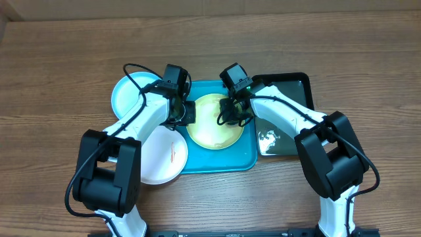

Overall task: Clean dirty plates on tray and stack at the side
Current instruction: 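Scrub the yellow plate with the sponge while the left gripper holds it, then return the sponge to the basin and move the right gripper aside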

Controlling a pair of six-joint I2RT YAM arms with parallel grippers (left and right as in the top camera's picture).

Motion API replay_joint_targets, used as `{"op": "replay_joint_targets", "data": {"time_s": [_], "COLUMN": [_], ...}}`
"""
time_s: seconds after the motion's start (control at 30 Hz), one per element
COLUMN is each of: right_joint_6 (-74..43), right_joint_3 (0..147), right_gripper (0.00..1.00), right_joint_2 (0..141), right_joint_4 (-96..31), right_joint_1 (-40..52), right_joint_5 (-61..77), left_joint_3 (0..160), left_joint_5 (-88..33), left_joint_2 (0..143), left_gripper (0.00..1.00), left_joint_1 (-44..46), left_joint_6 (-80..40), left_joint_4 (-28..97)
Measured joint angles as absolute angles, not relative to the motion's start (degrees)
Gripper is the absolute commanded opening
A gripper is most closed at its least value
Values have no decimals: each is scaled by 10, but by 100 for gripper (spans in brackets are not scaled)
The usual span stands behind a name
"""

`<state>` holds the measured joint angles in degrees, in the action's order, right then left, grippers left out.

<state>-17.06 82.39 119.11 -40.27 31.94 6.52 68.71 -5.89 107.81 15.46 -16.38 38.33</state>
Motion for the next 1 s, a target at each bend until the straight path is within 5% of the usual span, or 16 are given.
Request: {"op": "replay_joint_targets", "data": {"time_s": [0.53, 1.0], "right_joint_6": [-102, -89], "right_joint_3": [918, 897], "right_gripper": [4, 4], "right_joint_2": [1124, 1029], "right_joint_4": [-529, -728], "right_joint_1": [248, 98], "right_joint_5": [325, 76], "left_joint_3": [687, 687], "left_joint_5": [-58, -58], "left_joint_2": [1078, 1078], "left_gripper": [4, 4], "left_joint_1": [153, 153], "left_joint_6": [-164, -164], "left_joint_4": [383, 382]}}
